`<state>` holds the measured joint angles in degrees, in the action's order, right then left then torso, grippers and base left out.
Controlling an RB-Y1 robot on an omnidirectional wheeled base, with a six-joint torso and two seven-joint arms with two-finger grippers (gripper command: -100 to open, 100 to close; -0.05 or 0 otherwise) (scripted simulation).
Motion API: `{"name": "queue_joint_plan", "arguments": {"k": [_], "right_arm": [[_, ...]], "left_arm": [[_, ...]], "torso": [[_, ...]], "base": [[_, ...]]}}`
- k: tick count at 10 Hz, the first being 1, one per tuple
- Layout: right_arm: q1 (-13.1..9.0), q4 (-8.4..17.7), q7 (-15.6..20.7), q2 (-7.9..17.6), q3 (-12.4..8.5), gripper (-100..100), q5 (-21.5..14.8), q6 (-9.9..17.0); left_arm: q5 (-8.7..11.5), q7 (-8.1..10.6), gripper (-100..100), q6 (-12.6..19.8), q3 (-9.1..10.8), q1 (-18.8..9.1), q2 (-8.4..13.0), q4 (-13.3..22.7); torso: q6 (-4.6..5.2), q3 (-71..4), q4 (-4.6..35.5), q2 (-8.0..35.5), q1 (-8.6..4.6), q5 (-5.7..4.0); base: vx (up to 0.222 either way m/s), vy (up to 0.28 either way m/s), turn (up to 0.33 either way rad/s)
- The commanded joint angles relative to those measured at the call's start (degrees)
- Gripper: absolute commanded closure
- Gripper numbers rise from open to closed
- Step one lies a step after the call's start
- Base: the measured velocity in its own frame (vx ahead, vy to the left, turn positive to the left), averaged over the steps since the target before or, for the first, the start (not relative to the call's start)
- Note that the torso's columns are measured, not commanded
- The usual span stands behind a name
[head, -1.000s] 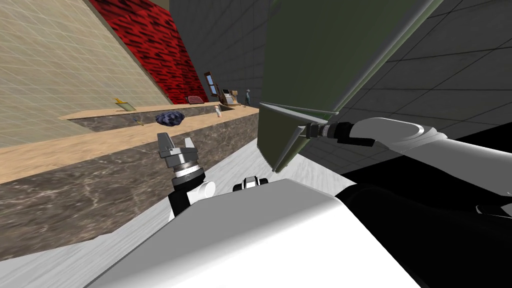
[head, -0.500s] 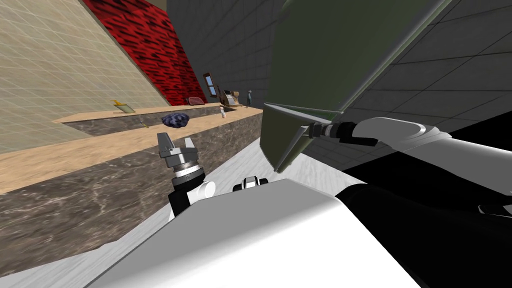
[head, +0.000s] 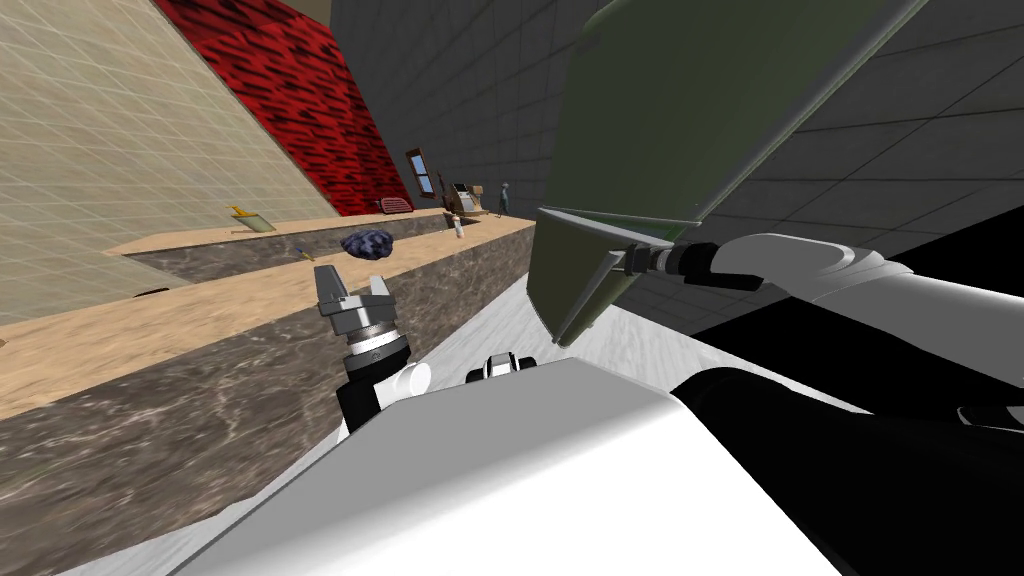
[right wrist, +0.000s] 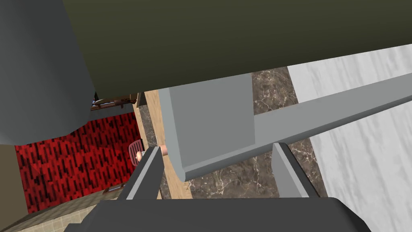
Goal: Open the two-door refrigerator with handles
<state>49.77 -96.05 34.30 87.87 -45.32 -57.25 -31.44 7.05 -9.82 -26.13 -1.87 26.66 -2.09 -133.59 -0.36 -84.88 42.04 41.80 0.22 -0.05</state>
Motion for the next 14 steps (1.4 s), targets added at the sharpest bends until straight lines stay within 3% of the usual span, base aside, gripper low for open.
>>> {"name": "queue_joint_plan", "arguments": {"k": [1,2,3,6,14], "right_arm": [[0.60,2.61,-1.43,0.80,-0.07,100,-0.52,0.70],[0.76,1.81,-1.28,0.21,-1.00,100,-0.68,0.33],[1.05,3.12,-1.77,0.35,-0.84,100,-0.82,0.64],[1.49,5.51,-2.54,0.71,-0.56,100,-1.01,1.21],[2.79,12.68,-4.86,1.82,0.28,100,-1.59,2.89]], "left_arm": [[0.00,0.00,0,0.00,0.00,0.00,0.00,0.00],[0.00,0.00,0,0.00,0.00,0.00,0.00,0.00],[0.00,0.00,0,0.00,0.02,0.00,0.02,0.00],[0.00,0.00,0,0.00,0.01,0.01,0.01,0.00],[0.00,0.00,0,0.00,0.02,0.01,0.02,0.00]], "torso": [[0.12,0.16,0.09,0.25,-0.11,0.03],[0.31,0.31,0.14,0.42,-0.03,-0.02],[0.31,0.35,0.23,0.52,-0.72,-0.09],[0.19,0.12,0.04,0.15,-0.17,-0.06],[0.09,0.02,-0.01,-0.03,-0.41,-0.17]], "base": [[0.004,0.390,-0.030],[0.011,0.196,-0.030],[0.049,0.177,-0.026],[0.118,0.262,-0.054],[0.096,0.285,-0.036]]}}
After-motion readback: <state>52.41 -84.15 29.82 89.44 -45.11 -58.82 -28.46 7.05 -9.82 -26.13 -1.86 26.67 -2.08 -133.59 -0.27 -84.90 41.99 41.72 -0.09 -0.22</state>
